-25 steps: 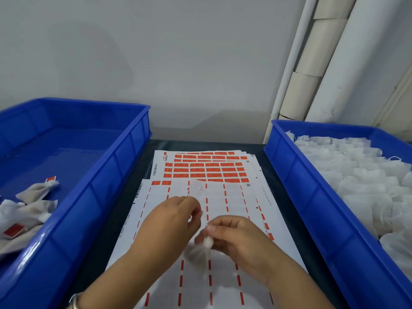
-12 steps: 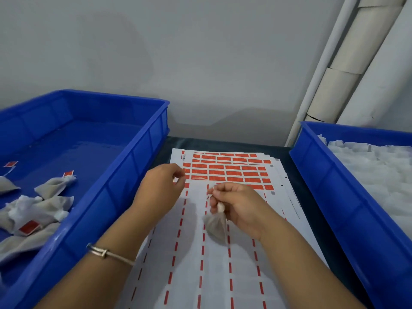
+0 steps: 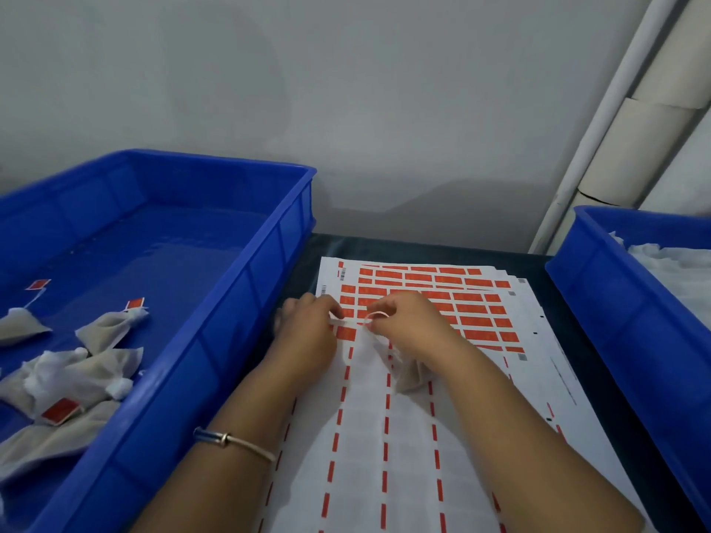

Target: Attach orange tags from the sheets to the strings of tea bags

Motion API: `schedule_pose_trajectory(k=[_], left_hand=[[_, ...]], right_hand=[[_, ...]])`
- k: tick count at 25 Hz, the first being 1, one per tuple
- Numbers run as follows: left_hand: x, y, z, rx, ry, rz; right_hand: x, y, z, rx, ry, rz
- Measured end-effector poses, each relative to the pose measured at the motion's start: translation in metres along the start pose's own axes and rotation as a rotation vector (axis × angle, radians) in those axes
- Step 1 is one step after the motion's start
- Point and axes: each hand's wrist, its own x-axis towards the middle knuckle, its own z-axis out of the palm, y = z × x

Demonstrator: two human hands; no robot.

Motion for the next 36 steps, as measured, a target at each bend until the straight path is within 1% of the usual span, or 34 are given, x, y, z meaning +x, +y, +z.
schedule_pose_trajectory(k=[2,4,7,9,13,17,19,22,25,28,30,33,36], left_hand=[[-0.001,0.006,-0.005,-0.017,0.047,0.046],[-0.005,0.010,-0.011,-0.012,0.078,0.087],[-0.021,0.011,-0.013,0.175,0.126,0.233],[-0.035,0.010,-0.009,0.236,0.138,0.279],[-0.045,0.013,-0.008,0.176,0.094,0.249],[-0.051,0.018,-0.006,-0.094,0.073,0.243],[-0.052,0.018,-0.006,-0.182,0.075,0.215],[-0.052,0.018,-0.003,-0.198,0.098,0.181],[-0.050,0.019,-0.001,-0.211,0.112,0.165],[-0.046,0.018,-0.003,-0.223,0.038,0.111],[-0.047,0.017,-0.002,-0.275,0.009,0.074],[-0.049,0.017,-0.001,-0.353,0.046,0.032],[-0.049,0.017,0.000,-0.369,0.072,0.023]], right_hand=[[0.006,-0.001,-0.004,-0.059,-0.095,-0.016],[0.009,0.001,-0.009,0.015,-0.120,-0.016],[0.009,0.007,-0.018,0.132,-0.154,-0.045],[0.007,0.012,-0.022,0.191,-0.179,-0.077],[0.002,0.024,-0.030,0.316,-0.214,-0.129],[-0.002,0.029,-0.032,0.395,-0.226,-0.174],[-0.003,0.029,-0.031,0.398,-0.224,-0.179],[-0.003,0.027,-0.029,0.360,-0.227,-0.178],[-0.003,0.026,-0.028,0.344,-0.195,-0.191],[-0.004,0.025,-0.025,0.328,-0.167,-0.206],[-0.006,0.023,-0.024,0.303,-0.155,-0.223],[-0.008,0.019,-0.023,0.260,-0.136,-0.264],[-0.010,0.016,-0.024,0.229,-0.112,-0.291]])
